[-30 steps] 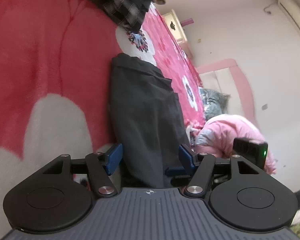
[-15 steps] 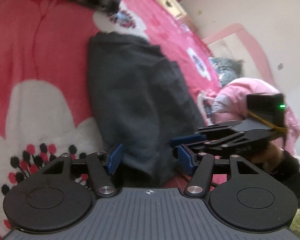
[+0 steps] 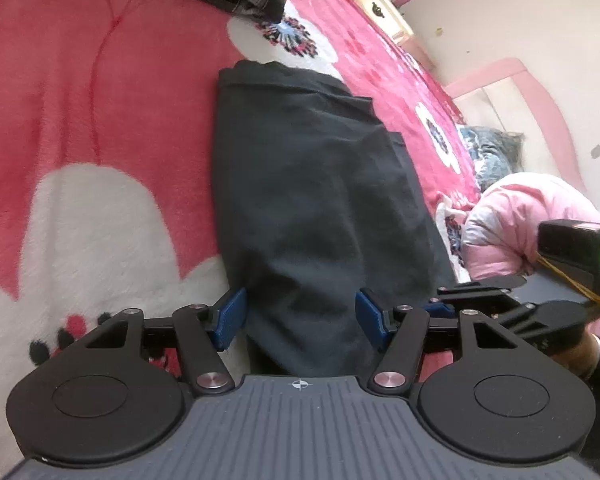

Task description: Fold clothes

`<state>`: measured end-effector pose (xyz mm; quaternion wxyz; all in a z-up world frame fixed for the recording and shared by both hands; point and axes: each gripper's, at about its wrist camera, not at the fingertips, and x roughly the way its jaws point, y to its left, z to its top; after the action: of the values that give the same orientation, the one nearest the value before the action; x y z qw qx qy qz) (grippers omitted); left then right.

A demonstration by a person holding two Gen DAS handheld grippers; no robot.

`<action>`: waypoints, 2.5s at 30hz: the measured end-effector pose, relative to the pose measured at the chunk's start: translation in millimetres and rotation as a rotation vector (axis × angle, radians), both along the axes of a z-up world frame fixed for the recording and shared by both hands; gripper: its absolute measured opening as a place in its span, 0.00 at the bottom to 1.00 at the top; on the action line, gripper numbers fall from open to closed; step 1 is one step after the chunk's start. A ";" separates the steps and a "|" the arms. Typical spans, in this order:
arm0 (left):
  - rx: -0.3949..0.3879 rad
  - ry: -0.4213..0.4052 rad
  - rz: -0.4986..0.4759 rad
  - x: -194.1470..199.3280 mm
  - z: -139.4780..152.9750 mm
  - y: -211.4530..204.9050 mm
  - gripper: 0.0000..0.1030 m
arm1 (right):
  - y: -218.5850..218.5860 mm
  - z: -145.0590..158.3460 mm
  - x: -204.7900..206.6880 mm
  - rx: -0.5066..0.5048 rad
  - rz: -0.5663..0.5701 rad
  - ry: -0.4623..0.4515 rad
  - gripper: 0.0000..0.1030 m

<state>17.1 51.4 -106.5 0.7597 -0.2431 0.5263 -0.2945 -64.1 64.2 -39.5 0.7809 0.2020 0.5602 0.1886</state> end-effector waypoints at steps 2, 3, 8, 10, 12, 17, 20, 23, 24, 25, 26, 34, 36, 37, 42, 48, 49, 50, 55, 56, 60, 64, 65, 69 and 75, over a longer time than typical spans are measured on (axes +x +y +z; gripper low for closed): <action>0.008 0.002 0.001 2.6 -2.4 -2.9 0.56 | -0.7 0.4 -0.1 0.001 -0.004 -0.002 0.33; 0.007 -0.002 0.003 2.7 -2.3 -3.5 0.51 | -1.3 0.6 -0.2 0.002 -0.008 -0.005 0.33; -0.020 -0.038 -0.014 0.2 0.6 -6.5 0.26 | -9.4 11.7 0.9 0.004 -0.040 -0.049 0.33; -0.031 -0.049 -0.025 -1.6 0.0 -8.6 0.17 | -13.7 22.4 5.0 0.005 -0.052 -0.081 0.33; -0.037 -0.055 -0.015 -3.0 -1.4 -9.6 0.12 | -15.3 36.2 14.9 -0.012 -0.051 -0.115 0.33; -0.095 -0.177 -0.012 -13.9 10.5 -7.6 0.09 | -6.8 71.6 52.8 -0.082 -0.019 -0.184 0.37; -0.125 -0.228 -0.034 -19.0 15.7 -9.5 0.09 | 12.4 81.3 83.1 -0.139 0.009 -0.186 0.44; -0.124 -0.267 -0.060 -21.9 15.5 -14.5 0.09 | 43.1 78.6 111.6 -0.240 0.086 -0.153 0.53; -0.126 -0.279 -0.067 -22.5 14.5 -15.7 0.09 | 54.5 76.2 119.6 -0.290 0.123 -0.142 0.55; -0.128 -0.291 -0.073 -23.0 13.5 -16.8 0.09 | 66.0 73.8 127.7 -0.339 0.159 -0.130 0.56; -0.128 -0.298 -0.075 -23.2 12.5 -17.3 0.09 | 76.2 70.0 134.1 -0.390 0.193 -0.118 0.59; -0.158 -0.288 -0.059 -25.8 0.4 -8.3 0.09 | 118.5 53.8 162.4 -0.570 0.364 -0.103 0.59; -0.193 -0.231 -0.015 -24.9 -9.2 0.9 0.09 | 119.8 54.7 161.2 -0.557 0.366 -0.107 0.59; -0.215 -0.206 0.009 -24.6 -13.9 6.4 0.09 | 119.1 55.3 158.8 -0.546 0.363 -0.110 0.59; -0.299 -0.045 0.113 -19.6 -41.5 28.6 0.09 | 109.0 61.6 142.4 -0.459 0.322 -0.127 0.58; -0.381 0.057 0.154 -15.3 -56.4 41.4 0.09 | 73.4 39.5 126.8 -0.252 0.232 -0.027 0.35; -0.378 0.057 0.148 -14.4 -55.2 42.8 0.09 | 70.2 27.9 127.8 -0.233 0.223 -0.006 0.34; -0.374 0.058 0.142 -13.6 -54.9 43.0 0.09 | 67.0 16.4 128.9 -0.213 0.213 0.015 0.33; -0.362 0.090 0.133 -7.4 -56.2 42.7 0.10 | 35.3 -6.6 128.4 -0.055 0.074 -0.009 0.26; -0.364 0.095 0.131 -6.6 -55.9 42.5 0.10 | 25.5 0.7 123.4 -0.016 0.044 -0.037 0.28; -0.381 0.113 0.127 -7.0 -56.6 42.6 0.10 | -11.0 28.9 98.6 0.126 -0.049 -0.140 0.28; -0.439 0.178 0.147 -3.3 -60.7 47.8 0.17 | -28.3 44.6 48.0 0.143 -0.025 -0.183 0.28; -0.443 0.187 0.147 -2.2 -59.5 49.1 0.20 | -28.9 44.3 34.5 0.135 -0.024 -0.187 0.28; -0.394 0.161 0.144 -6.6 -42.1 56.9 0.37 | -32.9 37.7 -11.5 0.134 -0.065 -0.203 0.28; -0.209 -0.007 0.166 -28.4 4.0 70.3 0.41 | -43.4 27.6 -45.1 0.105 -0.150 -0.233 0.28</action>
<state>-11.4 121.7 -102.6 0.7539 -0.3625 0.4681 -0.2848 -109.2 20.8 -11.9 0.8410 0.2607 0.4382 0.1808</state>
